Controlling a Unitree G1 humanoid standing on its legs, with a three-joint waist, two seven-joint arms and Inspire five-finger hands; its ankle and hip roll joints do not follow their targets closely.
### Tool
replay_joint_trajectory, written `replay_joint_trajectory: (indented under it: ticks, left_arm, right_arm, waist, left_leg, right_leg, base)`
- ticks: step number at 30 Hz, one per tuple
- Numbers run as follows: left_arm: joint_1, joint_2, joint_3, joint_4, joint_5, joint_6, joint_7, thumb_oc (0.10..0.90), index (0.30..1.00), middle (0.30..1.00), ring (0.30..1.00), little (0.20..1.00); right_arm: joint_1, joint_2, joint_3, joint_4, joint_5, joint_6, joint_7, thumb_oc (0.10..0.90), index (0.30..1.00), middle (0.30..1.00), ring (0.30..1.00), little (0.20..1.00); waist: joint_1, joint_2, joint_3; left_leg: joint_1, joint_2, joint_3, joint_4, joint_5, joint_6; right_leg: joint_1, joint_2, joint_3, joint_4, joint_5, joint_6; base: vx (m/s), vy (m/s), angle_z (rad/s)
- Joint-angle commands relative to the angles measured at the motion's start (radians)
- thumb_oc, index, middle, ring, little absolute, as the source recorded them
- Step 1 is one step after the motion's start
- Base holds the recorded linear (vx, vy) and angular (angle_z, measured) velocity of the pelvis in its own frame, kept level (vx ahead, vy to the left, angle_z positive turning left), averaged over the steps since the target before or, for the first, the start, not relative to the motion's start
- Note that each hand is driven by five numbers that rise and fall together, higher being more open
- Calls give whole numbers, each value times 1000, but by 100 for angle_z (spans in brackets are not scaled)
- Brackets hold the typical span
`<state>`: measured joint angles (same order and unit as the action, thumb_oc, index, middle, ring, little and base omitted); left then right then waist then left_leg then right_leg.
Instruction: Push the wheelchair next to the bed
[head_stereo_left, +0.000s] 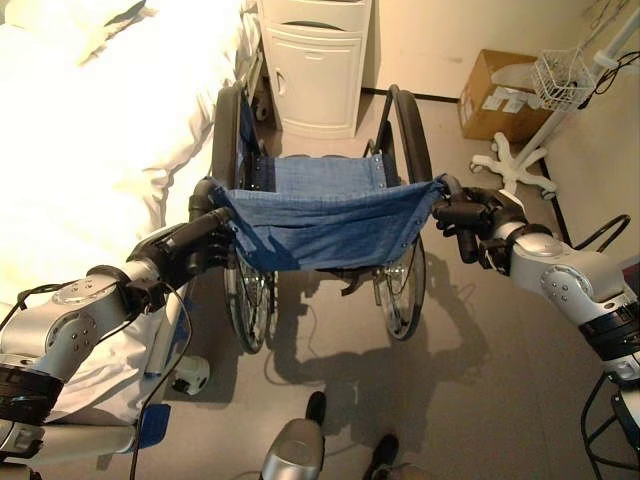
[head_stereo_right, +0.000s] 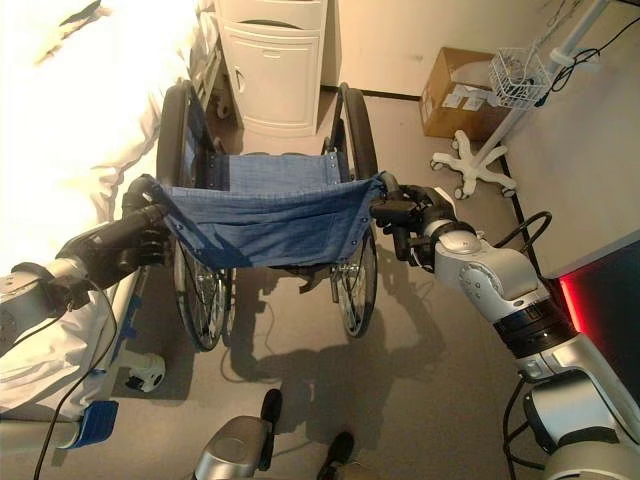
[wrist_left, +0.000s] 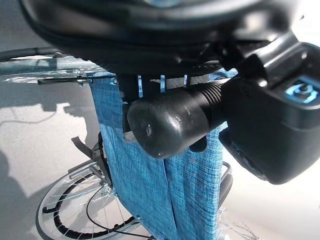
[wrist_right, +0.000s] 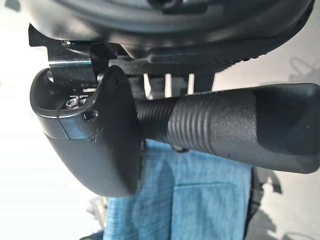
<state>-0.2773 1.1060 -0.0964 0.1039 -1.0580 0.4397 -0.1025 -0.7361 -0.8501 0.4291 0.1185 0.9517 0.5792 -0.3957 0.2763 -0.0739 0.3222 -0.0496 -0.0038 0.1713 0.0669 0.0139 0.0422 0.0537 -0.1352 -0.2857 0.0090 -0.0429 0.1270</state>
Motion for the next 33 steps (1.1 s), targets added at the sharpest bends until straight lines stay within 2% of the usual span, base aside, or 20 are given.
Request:
replay_joint_trajectory:
  ticks: [1, 2, 3, 4, 12, 14, 15, 17, 20, 21, 23, 31, 33]
  left_arm:
    - [-105, -59, 72, -44, 4, -148, 54, 527, 491, 491, 491, 491]
    - [-102, -58, 75, -44, 17, -147, 60, 773, 860, 860, 860, 860]
    - [-101, -58, 77, -43, 29, -146, 68, 773, 860, 860, 860, 860]
    - [-93, -53, 84, -43, 46, -144, 78, 800, 900, 900, 900, 900]
    - [3, 42, 224, -51, 281, -164, 78, 800, 900, 900, 900, 900]
    - [59, 99, 303, -74, 359, -164, 67, 800, 900, 900, 900, 900]
    - [61, 99, 305, -74, 359, -164, 66, 800, 900, 900, 900, 900]
    - [140, 157, 408, -95, 433, -168, 42, 800, 900, 900, 900, 900]
    - [219, 197, 499, -105, 506, -173, 25, 800, 900, 900, 900, 900]
    - [228, 198, 508, -107, 507, -173, 26, 800, 900, 900, 900, 900]
    - [322, 217, 608, -108, 587, -142, 23, 800, 900, 900, 900, 900]
    - [461, 233, 754, -63, 654, -131, 34, 800, 900, 900, 900, 900]
    - [524, 222, 813, -57, 726, -136, 62, 800, 900, 900, 900, 900]
  right_arm:
    - [9, 32, 84, -225, 66, -122, 118, 642, 662, 662, 662, 662]
    - [11, 32, 81, -223, 64, -121, 111, 800, 900, 900, 900, 900]
    - [12, 32, 80, -222, 63, -121, 104, 800, 900, 900, 900, 900]
    - [12, 26, 71, -219, 68, -120, 96, 800, 900, 900, 900, 900]
    - [47, -42, -28, -232, 78, -114, 45, 800, 900, 900, 900, 900]
    - [74, -70, -81, -239, 84, -116, 34, 800, 900, 900, 900, 900]
    - [74, -69, -81, -239, 84, -116, 34, 800, 900, 900, 900, 900]
    - [111, -104, -151, -249, 91, -118, 34, 800, 900, 900, 900, 900]
    - [138, -124, -204, -257, 91, -119, 25, 800, 900, 900, 900, 900]
    - [139, -124, -205, -258, 89, -119, 25, 800, 900, 900, 900, 900]
    - [173, -141, -258, -271, 66, -120, 17, 800, 900, 900, 900, 900]
    - [231, -159, -342, -294, 39, -123, 7, 800, 900, 900, 900, 900]
    - [276, -153, -393, -309, 28, -136, 3, 800, 900, 900, 900, 900]
  waist:
    - [-95, 5, -105]
    - [-94, 5, -104]
    - [-94, 5, -104]
    - [-93, 4, -105]
    - [-76, -3, -105]
    - [-68, -3, -105]
    - [-69, -4, -105]
    - [-60, -1, -107]
    - [-51, 3, -110]
    - [-52, 3, -110]
    - [-45, 11, -112]
    - [-47, 26, -113]
    - [-49, 30, -109]
  left_leg:
    - [-27, 15, -62, 31, -10, -67]
    - [-27, 16, -61, 32, -10, -68]
    - [-27, 17, -61, 33, -10, -68]
    - [-27, 18, -63, 36, -11, -69]
    - [-32, 20, -79, 42, -12, -74]
    - [-35, 22, -86, 43, -11, -77]
    - [-35, 21, -86, 43, -11, -77]
    - [-40, 22, -92, 45, -11, -80]
    - [-45, 23, -95, 51, -10, -83]
    - [-45, 23, -95, 51, -10, -83]
    - [-50, 25, -95, 58, -9, -88]
    - [-61, 30, -94, 69, -4, -95]
    - [-67, 32, -94, 73, -3, -98]
  right_leg:
    - [12, 23, -23, -43, 85, 3]
    - [14, 23, -23, -44, 85, 2]
    - [15, 24, -24, -44, 85, 2]
    - [18, 24, -24, -45, 83, 2]
    - [34, 30, -35, -49, 75, -2]
    - [37, 32, -43, -49, 70, -5]
    - [37, 32, -43, -49, 70, -5]
    - [40, 34, -50, -48, 66, -8]
    - [45, 34, -58, -49, 62, -11]
    - [45, 34, -59, -49, 61, -11]
    - [50, 33, -68, -48, 56, -15]
    - [56, 34, -76, -43, 48, -21]
    - [56, 34, -78, -41, 44, -22]
  base:
    - [26, -25, 3]
    - [17, -18, 3]
    - [0, 0, 0]
    - [28, -38, -1]
    - [20, -35, -2]
    - [9, -37, 0]
    - [5, -32, -2]
    - [6, -34, -4]
    - [2, -10, -2]
    - [7, -14, 6]
    - [12, -13, 8]
    - [6, -5, 5]
    - [0, 0, 0]
